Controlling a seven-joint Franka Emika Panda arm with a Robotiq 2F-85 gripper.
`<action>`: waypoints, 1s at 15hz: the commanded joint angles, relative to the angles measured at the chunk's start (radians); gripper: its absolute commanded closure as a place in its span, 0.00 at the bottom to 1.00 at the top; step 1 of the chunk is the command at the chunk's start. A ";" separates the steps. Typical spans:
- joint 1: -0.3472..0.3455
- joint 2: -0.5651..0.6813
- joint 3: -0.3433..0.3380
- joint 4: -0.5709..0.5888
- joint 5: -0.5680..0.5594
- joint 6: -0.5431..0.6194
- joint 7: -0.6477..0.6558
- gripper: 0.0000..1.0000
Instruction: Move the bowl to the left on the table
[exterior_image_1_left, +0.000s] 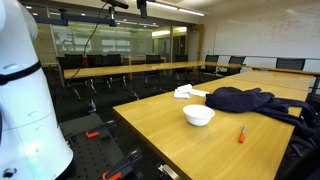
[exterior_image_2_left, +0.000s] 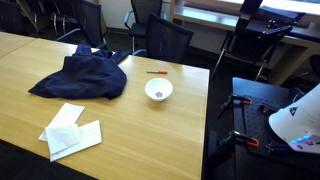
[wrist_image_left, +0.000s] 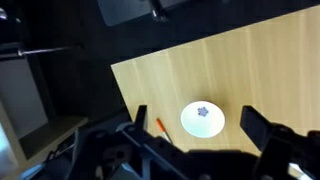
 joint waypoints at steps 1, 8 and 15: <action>0.028 0.005 -0.020 0.002 -0.012 -0.003 0.013 0.00; -0.004 0.061 -0.127 -0.096 0.049 0.344 0.025 0.00; 0.002 0.485 -0.322 -0.120 0.286 0.677 -0.220 0.00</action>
